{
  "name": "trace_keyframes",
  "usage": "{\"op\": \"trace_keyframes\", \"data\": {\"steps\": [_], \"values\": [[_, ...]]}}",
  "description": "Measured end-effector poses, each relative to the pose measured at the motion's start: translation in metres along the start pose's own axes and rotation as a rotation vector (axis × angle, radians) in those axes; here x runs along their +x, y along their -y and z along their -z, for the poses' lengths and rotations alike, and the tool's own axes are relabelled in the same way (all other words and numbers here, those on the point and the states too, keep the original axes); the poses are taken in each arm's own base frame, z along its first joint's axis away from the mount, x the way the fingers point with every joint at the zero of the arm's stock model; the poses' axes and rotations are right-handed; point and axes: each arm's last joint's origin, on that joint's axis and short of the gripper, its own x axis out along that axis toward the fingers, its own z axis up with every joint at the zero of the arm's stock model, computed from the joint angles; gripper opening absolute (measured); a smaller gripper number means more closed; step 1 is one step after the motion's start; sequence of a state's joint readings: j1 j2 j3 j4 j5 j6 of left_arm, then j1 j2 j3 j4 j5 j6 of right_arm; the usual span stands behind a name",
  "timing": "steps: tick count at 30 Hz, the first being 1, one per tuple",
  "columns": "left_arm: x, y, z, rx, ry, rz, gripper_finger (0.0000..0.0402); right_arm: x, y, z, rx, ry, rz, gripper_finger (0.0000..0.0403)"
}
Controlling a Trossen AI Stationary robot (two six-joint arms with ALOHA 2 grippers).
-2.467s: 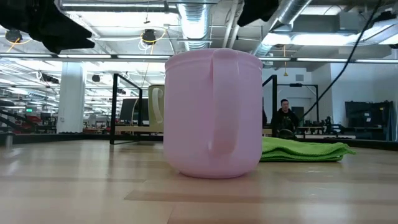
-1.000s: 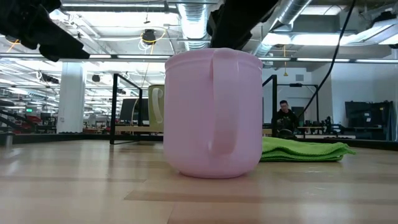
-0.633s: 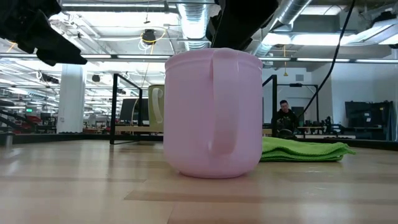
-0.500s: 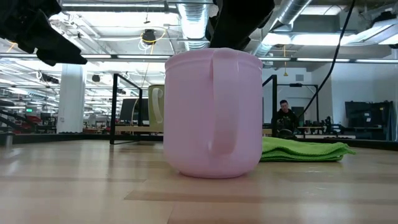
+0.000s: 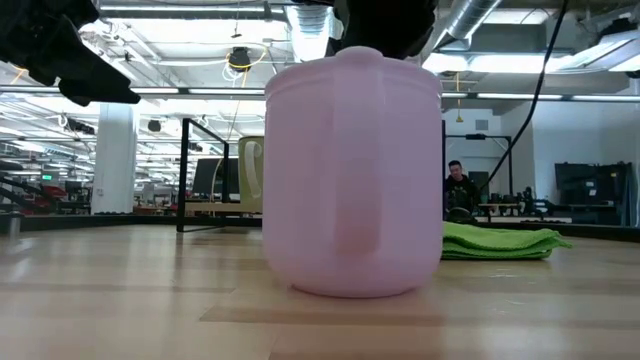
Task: Stack small to large cups/mugs on shelf
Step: Put the purple mug on the shelf
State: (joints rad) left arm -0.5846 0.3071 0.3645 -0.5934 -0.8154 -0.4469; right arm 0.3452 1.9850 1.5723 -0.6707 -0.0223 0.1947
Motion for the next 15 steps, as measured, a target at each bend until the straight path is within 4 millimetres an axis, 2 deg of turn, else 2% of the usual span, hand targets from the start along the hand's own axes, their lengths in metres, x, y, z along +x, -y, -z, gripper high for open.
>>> {"op": "trace_keyframes", "data": {"steps": [15], "values": [[0.0,0.0,0.0,-0.002,0.0,0.0,0.0247,0.0002,-0.0055,0.0017,0.04,-0.008,-0.009,0.0121]]}}
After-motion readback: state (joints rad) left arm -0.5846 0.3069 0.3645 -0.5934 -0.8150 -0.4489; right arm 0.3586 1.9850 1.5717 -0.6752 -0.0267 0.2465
